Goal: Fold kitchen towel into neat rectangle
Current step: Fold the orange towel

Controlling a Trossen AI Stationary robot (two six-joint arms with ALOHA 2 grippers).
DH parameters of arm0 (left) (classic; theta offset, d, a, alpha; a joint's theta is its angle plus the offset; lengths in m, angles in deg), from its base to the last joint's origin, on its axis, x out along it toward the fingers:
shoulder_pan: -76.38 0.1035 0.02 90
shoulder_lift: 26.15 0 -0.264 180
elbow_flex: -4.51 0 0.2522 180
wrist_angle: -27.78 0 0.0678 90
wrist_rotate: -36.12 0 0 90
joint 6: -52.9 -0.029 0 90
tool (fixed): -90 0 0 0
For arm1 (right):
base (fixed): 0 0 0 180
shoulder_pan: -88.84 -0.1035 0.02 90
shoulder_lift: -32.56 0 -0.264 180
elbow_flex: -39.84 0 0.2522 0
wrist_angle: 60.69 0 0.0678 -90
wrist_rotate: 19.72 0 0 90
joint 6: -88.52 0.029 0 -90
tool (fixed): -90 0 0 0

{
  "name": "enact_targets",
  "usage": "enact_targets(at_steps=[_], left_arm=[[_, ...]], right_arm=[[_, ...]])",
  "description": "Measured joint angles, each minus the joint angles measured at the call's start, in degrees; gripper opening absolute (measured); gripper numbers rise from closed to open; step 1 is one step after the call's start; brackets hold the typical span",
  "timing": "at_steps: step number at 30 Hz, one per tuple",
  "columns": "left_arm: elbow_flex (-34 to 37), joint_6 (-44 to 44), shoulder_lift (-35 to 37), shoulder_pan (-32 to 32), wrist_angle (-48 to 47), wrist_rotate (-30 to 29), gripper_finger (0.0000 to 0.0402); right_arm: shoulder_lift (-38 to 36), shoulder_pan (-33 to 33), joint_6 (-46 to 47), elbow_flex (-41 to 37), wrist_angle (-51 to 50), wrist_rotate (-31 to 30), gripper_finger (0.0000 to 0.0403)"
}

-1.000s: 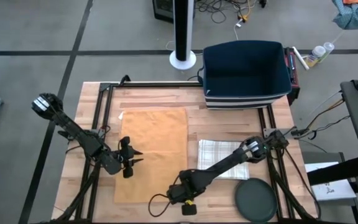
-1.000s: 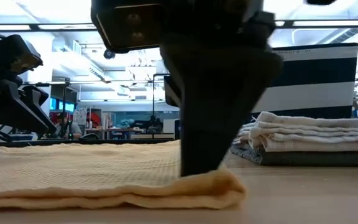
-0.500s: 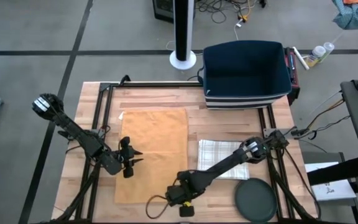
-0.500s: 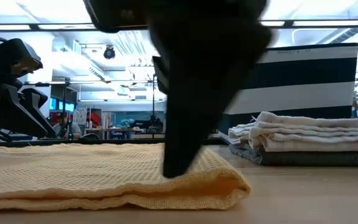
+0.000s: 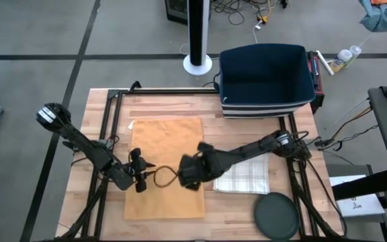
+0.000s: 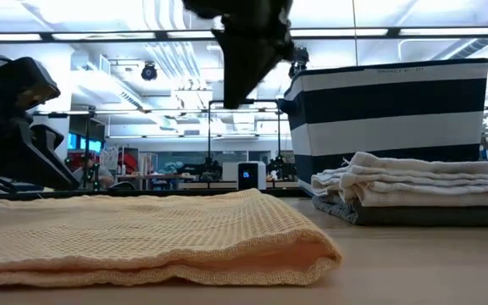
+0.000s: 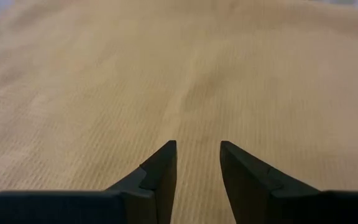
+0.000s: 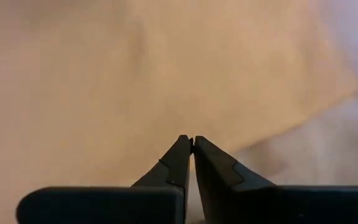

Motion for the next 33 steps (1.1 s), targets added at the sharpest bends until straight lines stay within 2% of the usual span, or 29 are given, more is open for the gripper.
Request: enact_targets(at_steps=[4,8,12,17,22,25,30,33], left_arm=[[0.0,0.5,-1.9,0.0,2.4,-0.9,0.0114],[0.0,1.3,-4.1,0.0,3.5,-0.5,0.0114],[-0.1,3.2,-4.2,0.0,4.4,-0.5,0.0114],[-2.7,-0.3,1.4,-0.1,1.6,2.2,0.0114],[-3.7,-0.1,8.7,-0.1,-5.8,2.9,0.0114],[-3.7,-1.1,12.7,0.7,-8.1,2.3,0.0114],[-3.6,-2.7,19.2,2.1,-10.8,1.9,0.0114],[-3.6,-3.0,22.3,2.1,-14.2,2.1,0.0114]], right_arm=[[0.2,3.9,6.0,-0.3,1.5,-6.7,0.0018],[0.6,8.3,13.6,-1.0,6.0,-5.1,0.0018],[2.6,10.3,11.5,-3.3,13.4,-1.7,0.0018],[6.4,8.5,10.2,-4.6,20.2,8.4,0.0018],[9.1,4.8,13.1,-4.6,15.1,12.9,0.0018],[9.7,3.3,16.8,-4.8,9.6,13.6,0.0018],[8.4,1.0,19.2,-4.3,6.1,14.7,0.0018],[6.2,0.4,17.7,-2.8,6.7,12.3,0.0018]])
